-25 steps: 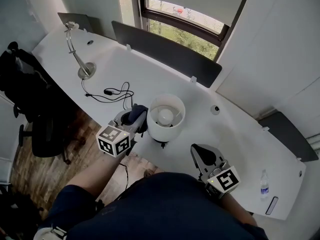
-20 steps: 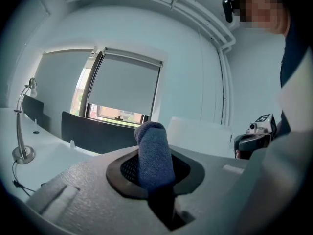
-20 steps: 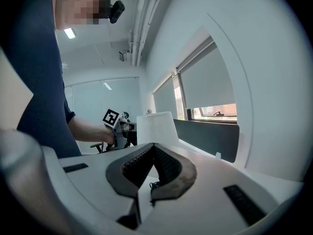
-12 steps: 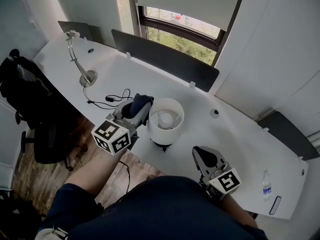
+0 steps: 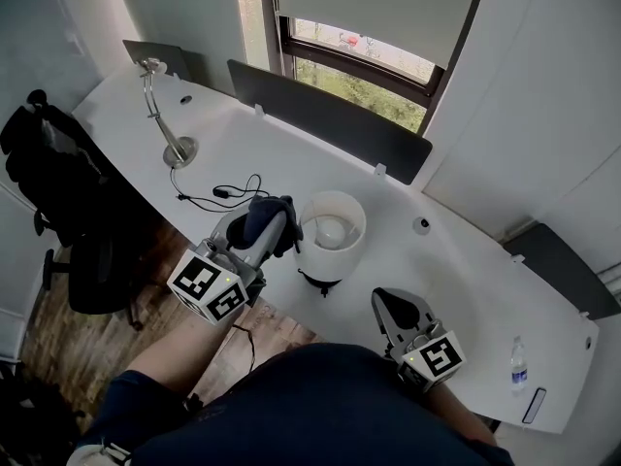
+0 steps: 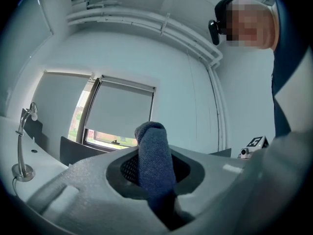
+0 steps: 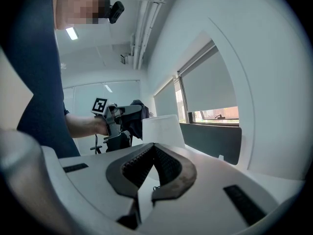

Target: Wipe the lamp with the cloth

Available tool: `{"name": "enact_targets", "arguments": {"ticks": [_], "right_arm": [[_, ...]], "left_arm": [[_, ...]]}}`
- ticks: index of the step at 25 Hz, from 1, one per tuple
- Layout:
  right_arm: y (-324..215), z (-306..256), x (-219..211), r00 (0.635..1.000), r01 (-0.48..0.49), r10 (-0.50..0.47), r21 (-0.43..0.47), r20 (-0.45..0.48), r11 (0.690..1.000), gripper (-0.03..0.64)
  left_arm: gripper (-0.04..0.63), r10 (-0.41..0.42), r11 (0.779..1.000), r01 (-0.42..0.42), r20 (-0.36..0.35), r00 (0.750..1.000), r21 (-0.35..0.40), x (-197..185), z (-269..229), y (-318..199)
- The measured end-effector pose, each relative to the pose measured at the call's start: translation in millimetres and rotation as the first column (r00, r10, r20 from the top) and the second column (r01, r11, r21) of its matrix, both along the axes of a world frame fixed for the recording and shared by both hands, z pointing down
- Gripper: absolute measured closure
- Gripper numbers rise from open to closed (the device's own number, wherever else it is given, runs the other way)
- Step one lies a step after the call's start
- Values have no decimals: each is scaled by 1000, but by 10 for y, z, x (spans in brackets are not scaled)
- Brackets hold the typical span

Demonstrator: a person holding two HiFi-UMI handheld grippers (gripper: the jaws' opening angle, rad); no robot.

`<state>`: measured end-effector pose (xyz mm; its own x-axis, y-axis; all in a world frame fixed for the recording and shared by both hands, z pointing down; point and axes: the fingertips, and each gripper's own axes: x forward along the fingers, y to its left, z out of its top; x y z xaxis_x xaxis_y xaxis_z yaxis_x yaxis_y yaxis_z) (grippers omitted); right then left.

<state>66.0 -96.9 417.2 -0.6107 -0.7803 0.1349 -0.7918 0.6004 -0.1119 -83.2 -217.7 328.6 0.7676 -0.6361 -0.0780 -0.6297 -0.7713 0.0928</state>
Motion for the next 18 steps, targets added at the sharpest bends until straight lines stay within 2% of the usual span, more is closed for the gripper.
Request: {"name": "enact_targets", "arguments": {"ticks": [6, 14, 18], "right_arm": [[12, -6, -187, 1000, 30, -30, 12, 8, 999, 606], [89, -11, -524, 997, 74, -74, 29, 7, 997, 606], [132, -14, -637, 996, 89, -89, 30, -3, 996, 606]], "left_arm": [[528, 37, 998, -36, 15, 999, -42, 9, 153, 389], [528, 148, 982, -142, 43, 988, -125, 153, 535, 997], [528, 176, 977, -170, 38, 984, -130, 168, 583, 1138]]}}
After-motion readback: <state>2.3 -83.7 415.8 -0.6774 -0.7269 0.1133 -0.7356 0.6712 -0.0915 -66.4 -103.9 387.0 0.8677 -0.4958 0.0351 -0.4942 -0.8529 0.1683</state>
